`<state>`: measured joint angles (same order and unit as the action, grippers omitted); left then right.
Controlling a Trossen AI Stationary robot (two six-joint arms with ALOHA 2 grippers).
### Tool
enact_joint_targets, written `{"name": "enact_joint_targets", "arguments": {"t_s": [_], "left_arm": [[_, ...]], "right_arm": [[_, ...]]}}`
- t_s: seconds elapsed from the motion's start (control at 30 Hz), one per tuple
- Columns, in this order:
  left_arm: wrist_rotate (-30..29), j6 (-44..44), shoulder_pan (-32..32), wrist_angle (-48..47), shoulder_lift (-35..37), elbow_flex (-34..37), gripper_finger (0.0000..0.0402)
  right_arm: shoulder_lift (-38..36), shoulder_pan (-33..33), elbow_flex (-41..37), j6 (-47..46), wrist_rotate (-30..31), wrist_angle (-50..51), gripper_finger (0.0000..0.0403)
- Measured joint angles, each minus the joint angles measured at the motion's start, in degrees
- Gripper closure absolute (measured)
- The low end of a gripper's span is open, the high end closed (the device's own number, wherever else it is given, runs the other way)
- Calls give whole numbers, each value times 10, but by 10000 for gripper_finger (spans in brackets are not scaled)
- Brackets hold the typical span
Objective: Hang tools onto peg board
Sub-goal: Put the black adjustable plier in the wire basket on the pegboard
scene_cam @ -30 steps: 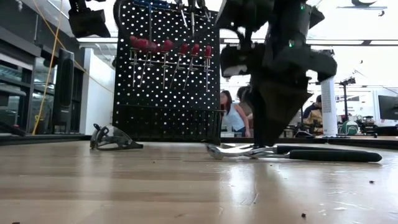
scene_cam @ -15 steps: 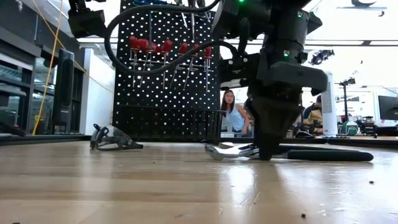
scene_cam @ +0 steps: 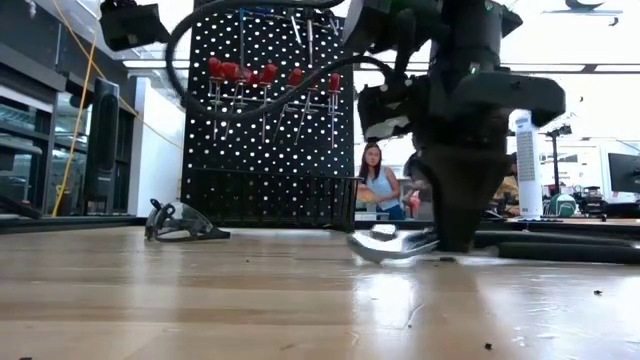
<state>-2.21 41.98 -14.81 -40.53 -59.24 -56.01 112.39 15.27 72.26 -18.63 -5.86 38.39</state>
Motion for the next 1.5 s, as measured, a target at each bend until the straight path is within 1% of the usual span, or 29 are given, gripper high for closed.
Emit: {"name": "enact_joint_targets", "arguments": {"t_s": [0.07,0.13,0.17,0.27,0.4,0.53,0.6,0.7,0.83,0.97,1.1,1.2,1.3,1.4,1.5], "left_arm": [[-6,10,0,-1,13,0,133],[-17,18,0,-4,29,0,133],[-25,21,0,-5,36,0,133],[-36,25,0,-7,58,0,133],[-54,25,0,-8,89,0,133],[-81,30,0,-8,121,0,133],[-100,41,0,-8,139,0,133],[-124,50,0,-4,163,0,133],[-144,62,0,3,188,0,133],[-146,75,0,4,205,0,133],[-146,75,0,4,212,0,133],[-149,75,0,4,213,0,133],[-150,74,0,4,212,0,133],[-150,74,0,4,210,0,133],[-151,74,0,5,210,0,133]], "right_arm": [[-15,0,1,-5,4,18,375],[-37,-1,6,-6,2,22,395],[-46,0,8,-6,13,23,401],[-76,-1,5,-13,21,48,401],[-129,-10,7,-38,42,53,401],[-171,-31,7,-91,65,36,401],[-190,-46,7,-113,71,8,401],[-199,-66,6,-154,72,-48,401],[-205,-92,-14,-233,71,-172,401],[-205,-112,-63,-359,79,-316,402],[-205,-114,-128,-490,150,-482,402],[-205,-106,-179,-573,223,-572,402],[-205,-101,-212,-631,301,-653,402],[-206,-101,-227,-682,378,-670,402],[-205,-108,-228,-723,424,-648,403]]}}
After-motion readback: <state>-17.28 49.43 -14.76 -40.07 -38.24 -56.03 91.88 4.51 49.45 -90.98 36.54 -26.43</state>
